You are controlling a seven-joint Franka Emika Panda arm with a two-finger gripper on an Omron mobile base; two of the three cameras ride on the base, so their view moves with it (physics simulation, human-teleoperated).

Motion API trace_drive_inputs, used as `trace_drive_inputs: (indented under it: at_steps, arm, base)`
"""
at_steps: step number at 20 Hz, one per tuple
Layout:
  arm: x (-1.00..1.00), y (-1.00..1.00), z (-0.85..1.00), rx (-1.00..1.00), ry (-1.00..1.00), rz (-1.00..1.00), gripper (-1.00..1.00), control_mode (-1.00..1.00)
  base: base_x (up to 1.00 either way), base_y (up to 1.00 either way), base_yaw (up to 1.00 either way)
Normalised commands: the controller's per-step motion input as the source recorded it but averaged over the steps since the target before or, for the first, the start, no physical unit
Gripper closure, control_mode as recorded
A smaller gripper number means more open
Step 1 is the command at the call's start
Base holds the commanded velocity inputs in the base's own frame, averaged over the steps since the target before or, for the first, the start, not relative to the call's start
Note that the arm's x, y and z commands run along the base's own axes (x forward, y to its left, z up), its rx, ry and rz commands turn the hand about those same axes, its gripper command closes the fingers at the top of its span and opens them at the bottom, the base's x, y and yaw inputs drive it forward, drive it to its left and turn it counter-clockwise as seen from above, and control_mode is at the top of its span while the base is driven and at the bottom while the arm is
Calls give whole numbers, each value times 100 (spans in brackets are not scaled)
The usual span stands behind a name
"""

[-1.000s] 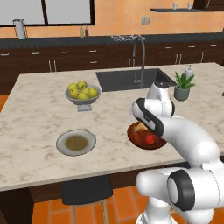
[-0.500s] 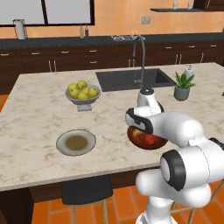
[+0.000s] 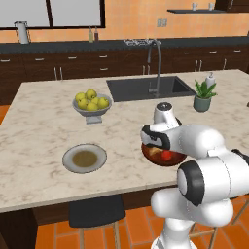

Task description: Pick the chicken drumstick and tomato from their plates and place them in the bowl. Then put the bowl in the fridge.

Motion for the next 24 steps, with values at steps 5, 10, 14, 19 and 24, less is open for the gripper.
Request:
trace_drive_inputs:
  at_steps: [5, 10, 14, 19, 24]
  arm:
    - [9, -4, -11, 0, -1, 0, 100, -100]
    - [8, 0, -11, 0, -1, 0, -100, -100]
    - [-1, -2, -3, 0, -3, 0, -100, -100]
    - [-26, -10, 6, 1, -6, 0, -100, -100]
    - [-27, -5, 60, 3, -7, 1, -100, -100]
  base:
    - [0, 0, 0]
    - [0, 0, 0]
    - [0, 0, 0]
    - [0, 0, 0]
    - [0, 0, 0]
